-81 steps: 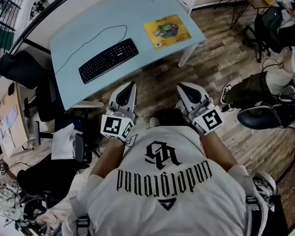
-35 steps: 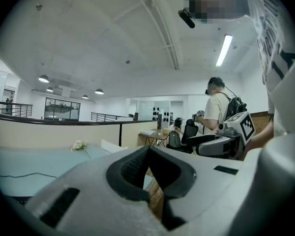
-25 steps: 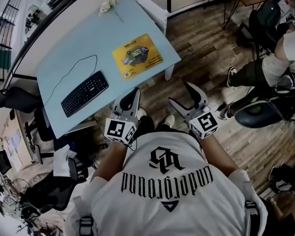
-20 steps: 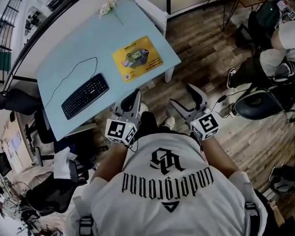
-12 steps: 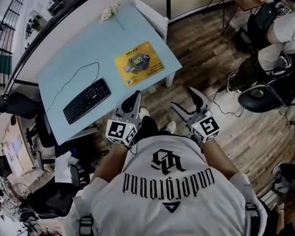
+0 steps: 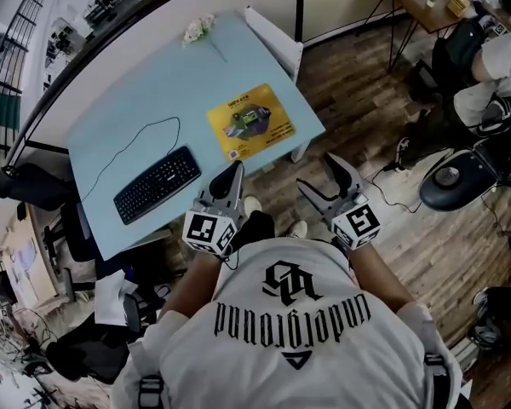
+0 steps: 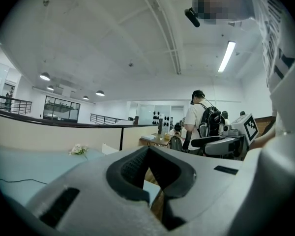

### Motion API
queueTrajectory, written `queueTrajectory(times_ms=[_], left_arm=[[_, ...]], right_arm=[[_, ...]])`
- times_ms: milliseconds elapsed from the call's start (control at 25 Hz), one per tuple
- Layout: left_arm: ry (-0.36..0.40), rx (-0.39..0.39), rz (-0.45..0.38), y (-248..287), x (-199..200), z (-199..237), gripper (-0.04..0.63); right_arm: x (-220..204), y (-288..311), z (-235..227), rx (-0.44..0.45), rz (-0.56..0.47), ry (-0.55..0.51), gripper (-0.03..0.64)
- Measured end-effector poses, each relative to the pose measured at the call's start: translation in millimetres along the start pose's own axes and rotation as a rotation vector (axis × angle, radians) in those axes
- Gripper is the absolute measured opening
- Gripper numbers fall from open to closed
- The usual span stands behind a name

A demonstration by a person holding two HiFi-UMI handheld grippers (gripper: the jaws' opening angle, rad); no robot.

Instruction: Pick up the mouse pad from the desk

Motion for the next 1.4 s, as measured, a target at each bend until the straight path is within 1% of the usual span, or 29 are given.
queueTrajectory(times_ms=[200,360,560,680,960,1240,1400], left_arm=[[-0.003,0.004,-0.011,3,3,40,0.008],[0.008,0.003,-0.03,4,15,80,0.008],[0.023,0.009,-0.052,-3,31,134,0.008],[0.024,0.01,-0.059,-9,33,158,0.008],[0.024,-0.003,-0.068,-21,37,189,0.008],[0.0,0.009,-0.057,-27,29,208,0.008],[0.0,0.034,-0.055,-29,26,215,0.008]], right_arm=[[8,42,3,0.004,0.002,-0.008,0.331],[18,84,10,0.015,-0.002,-0.021,0.331],[35,140,24,0.022,-0.02,-0.04,0.331],[39,166,33,0.029,-0.025,-0.048,0.331],[45,199,52,0.028,-0.017,-0.049,0.331],[44,219,62,0.047,0.006,-0.058,0.331],[34,223,62,0.052,0.027,-0.033,0.331]])
Point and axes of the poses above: the fingertips, and each gripper's own axes: y forward along the fingers, z to its left, x out of its top, the point moved 2 cm from there along -y, backward along the fingers, and after that the axes turned 1 degree about y, right-handed, at the moved point
